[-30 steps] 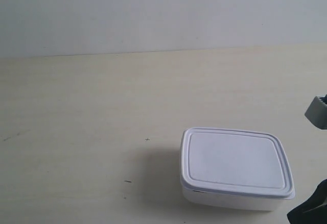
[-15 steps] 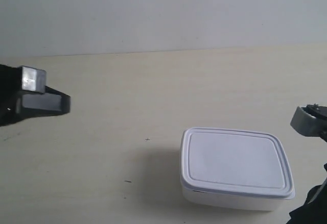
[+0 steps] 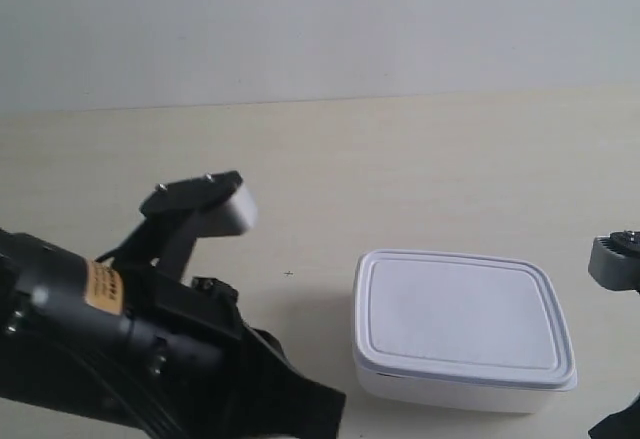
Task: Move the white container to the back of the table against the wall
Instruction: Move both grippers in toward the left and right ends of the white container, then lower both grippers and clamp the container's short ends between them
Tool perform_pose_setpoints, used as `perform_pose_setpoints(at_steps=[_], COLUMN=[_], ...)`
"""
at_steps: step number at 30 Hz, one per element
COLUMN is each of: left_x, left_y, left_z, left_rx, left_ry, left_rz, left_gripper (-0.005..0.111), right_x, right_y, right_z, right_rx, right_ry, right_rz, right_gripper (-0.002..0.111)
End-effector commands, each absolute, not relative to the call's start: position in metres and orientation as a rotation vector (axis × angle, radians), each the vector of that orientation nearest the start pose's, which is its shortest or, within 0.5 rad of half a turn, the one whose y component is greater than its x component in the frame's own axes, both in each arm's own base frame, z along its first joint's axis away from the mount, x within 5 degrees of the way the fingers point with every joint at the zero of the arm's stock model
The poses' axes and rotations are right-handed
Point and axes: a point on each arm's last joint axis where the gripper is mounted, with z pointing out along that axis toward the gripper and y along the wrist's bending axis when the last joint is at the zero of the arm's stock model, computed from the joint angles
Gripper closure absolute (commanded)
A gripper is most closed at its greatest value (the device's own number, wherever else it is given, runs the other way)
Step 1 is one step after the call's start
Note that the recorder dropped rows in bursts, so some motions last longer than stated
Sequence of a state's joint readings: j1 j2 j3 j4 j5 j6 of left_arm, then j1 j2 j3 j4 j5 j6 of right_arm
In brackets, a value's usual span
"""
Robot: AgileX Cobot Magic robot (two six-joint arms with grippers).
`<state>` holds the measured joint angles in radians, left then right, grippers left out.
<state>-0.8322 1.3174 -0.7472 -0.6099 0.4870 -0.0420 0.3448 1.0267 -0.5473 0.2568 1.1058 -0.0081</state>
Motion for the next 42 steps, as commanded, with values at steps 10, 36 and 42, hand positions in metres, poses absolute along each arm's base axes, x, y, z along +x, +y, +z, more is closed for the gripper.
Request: perform_pose_setpoints(at_steps=[10, 36, 42], left_x=[0.177, 0.208, 0.211], left_y=[-0.251, -0.289, -0.291], left_z=[0.212, 0.162, 0.151], left_rx=[0.418, 0.446, 0.436], left_ry=[2.662, 2.757, 2.766], left_rz=[-0.870, -0.784, -0.760], left_gripper=[0.107, 0.107, 0.107], right_x=[0.151, 0.173, 0.187], right_y=[0.072, 0.077, 0.082], right_z=[0.189, 0.161, 0.166], right_rx=[-0.321, -0.283, -0.271], right_ry=[3.150, 3.150, 3.105], right_rz=[0.278, 0.228, 0.238], right_gripper=[0.108, 0.108, 0.108])
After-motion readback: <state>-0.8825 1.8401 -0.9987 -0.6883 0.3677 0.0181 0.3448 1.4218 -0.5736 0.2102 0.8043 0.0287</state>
